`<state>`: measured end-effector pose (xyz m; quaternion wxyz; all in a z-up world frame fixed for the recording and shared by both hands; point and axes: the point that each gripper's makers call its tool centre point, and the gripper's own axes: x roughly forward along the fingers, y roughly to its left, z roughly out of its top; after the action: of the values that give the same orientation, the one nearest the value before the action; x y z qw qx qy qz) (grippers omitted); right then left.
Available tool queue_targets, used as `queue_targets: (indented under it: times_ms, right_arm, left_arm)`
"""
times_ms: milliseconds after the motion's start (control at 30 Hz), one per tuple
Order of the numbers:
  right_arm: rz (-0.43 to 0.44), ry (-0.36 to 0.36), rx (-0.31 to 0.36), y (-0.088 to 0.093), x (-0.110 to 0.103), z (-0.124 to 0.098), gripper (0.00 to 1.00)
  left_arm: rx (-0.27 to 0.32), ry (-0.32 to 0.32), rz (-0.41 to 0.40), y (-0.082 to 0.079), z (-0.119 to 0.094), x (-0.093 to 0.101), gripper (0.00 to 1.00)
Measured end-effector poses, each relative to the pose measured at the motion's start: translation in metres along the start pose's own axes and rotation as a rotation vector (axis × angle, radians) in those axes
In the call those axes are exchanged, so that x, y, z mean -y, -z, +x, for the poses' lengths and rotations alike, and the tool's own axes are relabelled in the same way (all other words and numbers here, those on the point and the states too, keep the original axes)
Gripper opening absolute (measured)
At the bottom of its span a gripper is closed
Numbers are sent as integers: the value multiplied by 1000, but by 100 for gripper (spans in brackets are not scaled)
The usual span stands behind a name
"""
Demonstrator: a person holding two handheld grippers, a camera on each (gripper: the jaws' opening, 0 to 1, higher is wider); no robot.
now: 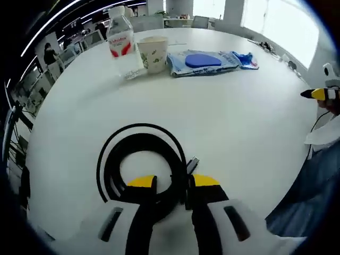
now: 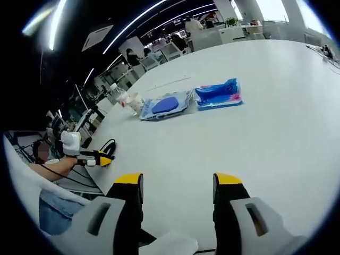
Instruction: Arrange the tabletop items into an orderly group along one side of the table until the central work area is clear of visible clutter.
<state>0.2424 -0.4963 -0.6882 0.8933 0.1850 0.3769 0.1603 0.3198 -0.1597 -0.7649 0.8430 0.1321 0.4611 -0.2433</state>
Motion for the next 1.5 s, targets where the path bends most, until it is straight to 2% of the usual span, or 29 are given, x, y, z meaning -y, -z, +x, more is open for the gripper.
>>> queue_targets:
  times_ms: [67, 133, 167, 267, 333, 433, 500, 633, 767, 867, 1000, 1100, 1200, 1367, 1467, 1500]
  right_arm:
    - [17, -12, 10, -1, -3, 1, 50]
    - [41, -21, 23, -3, -6, 3, 49]
    - [42, -26, 23, -4, -8, 5, 49]
    - [25, -38, 16, -4, -15, 8, 48]
    - [22, -46, 14, -3, -19, 9, 48]
    - [31, -55, 12, -2, -22, 11, 48]
    - [44, -63, 16, -3, -24, 12, 48]
    - [61, -82, 21, -6, -30, 17, 47]
    - [90, -123, 34, -14, -42, 22, 47]
    - [144, -190, 34, -18, -59, 29, 48]
    - [176, -227, 16, -18, -74, 37, 49]
    - [154, -215, 16, -19, -78, 42, 50]
    - [193, -260, 28, -25, -89, 44, 50]
    - [208, -283, 30, -34, -102, 53, 53]
    - [260, -338, -1, -33, -121, 59, 54]
    - [249, -345, 7, -36, -125, 61, 54]
  left_arm:
    - [-3, 9, 12, 0, 0, 0, 23]
    - [1, 32, 46, -2, 1, 2, 16]
    - [12, 51, 130, -4, 3, 3, 12]
    - [-14, 46, 105, -4, 1, 6, 9]
    - [-17, 31, 191, -4, 0, 6, 8]
    - [-15, 10, 265, -3, -4, 7, 8]
    - [-6, -3, 287, -4, -9, 8, 8]
    - [37, -21, 283, -14, -22, 9, 7]
    - [110, -67, 366, -40, -42, 13, 7]
    - [165, -77, 414, -60, -56, 23, 7]
    - [210, -95, 537, -80, -70, 41, 7]
    - [227, -81, 580, -88, -75, 55, 7]
    - [247, -60, 632, -95, -78, 70, 8]
    - [257, -53, 793, -101, -82, 95, 8]
    - [276, -37, 844, -108, -81, 114, 8]
    - [283, -33, 864, -110, -80, 118, 8]
